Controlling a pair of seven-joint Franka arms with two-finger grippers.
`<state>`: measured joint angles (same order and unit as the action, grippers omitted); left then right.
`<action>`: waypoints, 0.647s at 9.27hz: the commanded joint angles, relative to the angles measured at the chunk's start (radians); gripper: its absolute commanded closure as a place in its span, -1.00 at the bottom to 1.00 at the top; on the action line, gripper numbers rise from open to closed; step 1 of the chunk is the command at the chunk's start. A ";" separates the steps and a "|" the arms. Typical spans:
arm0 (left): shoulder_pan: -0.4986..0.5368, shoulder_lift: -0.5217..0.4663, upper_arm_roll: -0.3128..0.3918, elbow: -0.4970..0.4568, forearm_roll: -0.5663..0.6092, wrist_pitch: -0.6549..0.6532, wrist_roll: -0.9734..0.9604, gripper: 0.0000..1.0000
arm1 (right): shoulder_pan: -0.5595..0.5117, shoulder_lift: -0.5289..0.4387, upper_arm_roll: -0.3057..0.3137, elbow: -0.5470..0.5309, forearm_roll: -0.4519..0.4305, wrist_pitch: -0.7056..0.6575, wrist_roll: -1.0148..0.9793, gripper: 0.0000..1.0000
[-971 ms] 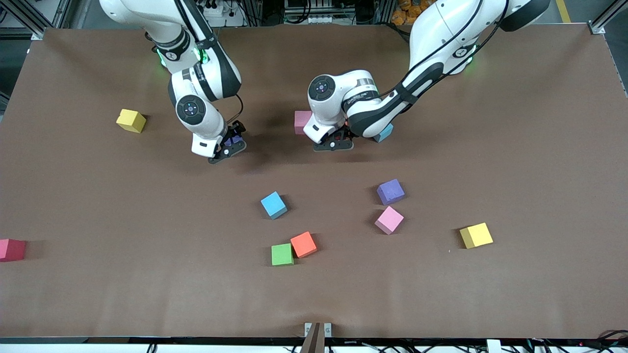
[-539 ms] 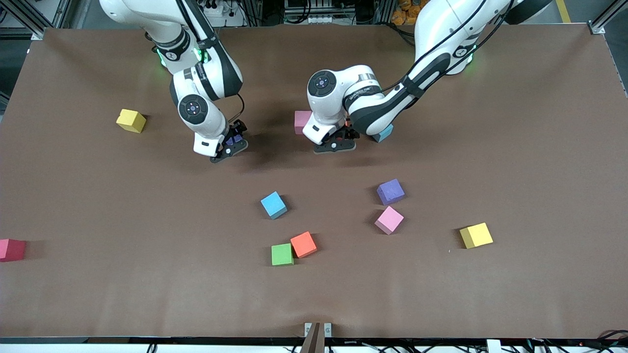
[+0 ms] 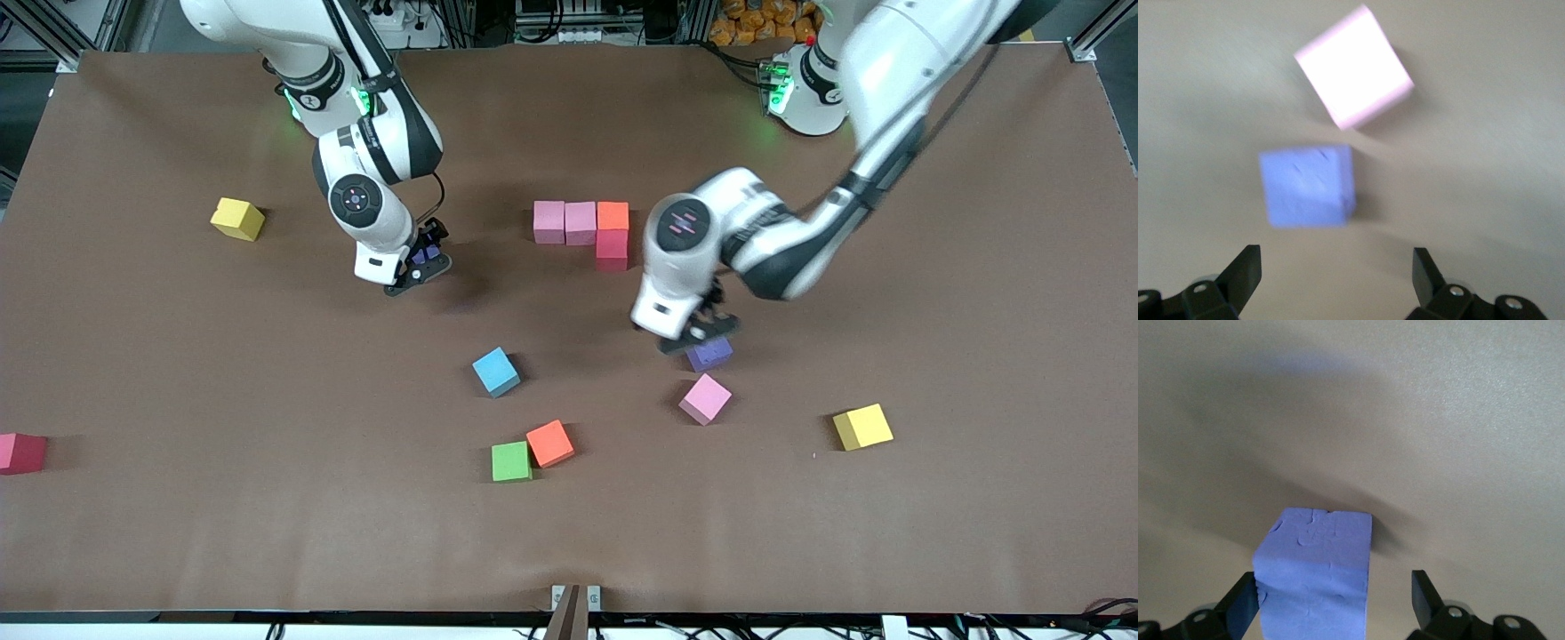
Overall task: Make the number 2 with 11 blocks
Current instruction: 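Grasp a second purple cube with the left gripper while the right lifts purple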
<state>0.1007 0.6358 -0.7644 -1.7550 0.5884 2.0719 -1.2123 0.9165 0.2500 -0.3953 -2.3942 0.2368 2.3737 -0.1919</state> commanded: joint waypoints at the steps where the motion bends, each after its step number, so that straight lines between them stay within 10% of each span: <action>1: 0.066 -0.022 -0.016 -0.047 -0.002 0.035 0.045 -1.00 | 0.001 0.009 0.003 -0.002 0.009 0.013 -0.017 -1.00; 6: 0.145 -0.059 -0.016 -0.184 0.047 0.234 0.048 -1.00 | 0.001 0.017 0.023 -0.002 0.013 0.028 -0.014 0.55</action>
<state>0.2312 0.6105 -0.7693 -1.9042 0.6122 2.2844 -1.1678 0.9171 0.2633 -0.3822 -2.3926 0.2373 2.3929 -0.1927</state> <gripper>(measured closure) 0.000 0.405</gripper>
